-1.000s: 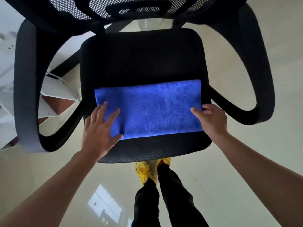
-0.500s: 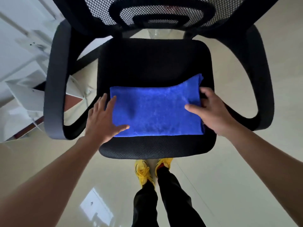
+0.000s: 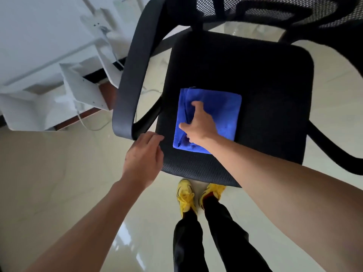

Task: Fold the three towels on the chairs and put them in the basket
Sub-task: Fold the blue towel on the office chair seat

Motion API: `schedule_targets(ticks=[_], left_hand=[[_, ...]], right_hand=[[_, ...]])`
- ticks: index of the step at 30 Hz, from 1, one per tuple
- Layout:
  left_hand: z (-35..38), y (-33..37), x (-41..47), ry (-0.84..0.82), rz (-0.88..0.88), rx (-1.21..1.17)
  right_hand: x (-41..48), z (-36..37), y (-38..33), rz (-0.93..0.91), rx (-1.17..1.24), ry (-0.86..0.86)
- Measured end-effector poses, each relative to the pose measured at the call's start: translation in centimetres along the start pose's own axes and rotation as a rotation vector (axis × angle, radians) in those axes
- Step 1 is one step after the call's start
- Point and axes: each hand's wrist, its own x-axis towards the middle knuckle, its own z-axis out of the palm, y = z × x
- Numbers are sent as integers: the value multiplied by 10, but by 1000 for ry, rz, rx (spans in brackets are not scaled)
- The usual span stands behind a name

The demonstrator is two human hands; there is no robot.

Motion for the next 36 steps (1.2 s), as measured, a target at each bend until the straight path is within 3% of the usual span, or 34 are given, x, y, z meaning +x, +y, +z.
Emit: schedule_targets(ticks=[4,9,11,13,15,18,21,25,27,30,36], left_hand=[[-2,2,3,8,5,-29],[10,26,35,12,89,-15],[21,37,53,-103,183,116],[31,45,73,-325,221,261],[37,40,91,-491,168,372],[38,28,100,-560,85,395],[40,28,99,-561,84,400],[38,30,100,-559,71,384],[36,30,101,-573,65,381],[36,32,101,-574,66,385],[35,33,101,-569,48,356]], right_hand=[[-5,-26,6,58,338,-157],[4,-92,33,212,607,201],[8,-95,38,263,644,154],[16,-96,40,328,747,72],[28,-103,42,382,896,82],[43,-125,44,376,1046,178],[33,-133,38,352,1003,222],[-25,-90,55,437,813,-89],[-50,-69,82,515,734,-158],[-63,-62,115,577,644,-52],[-52,-56,110,387,413,164]])
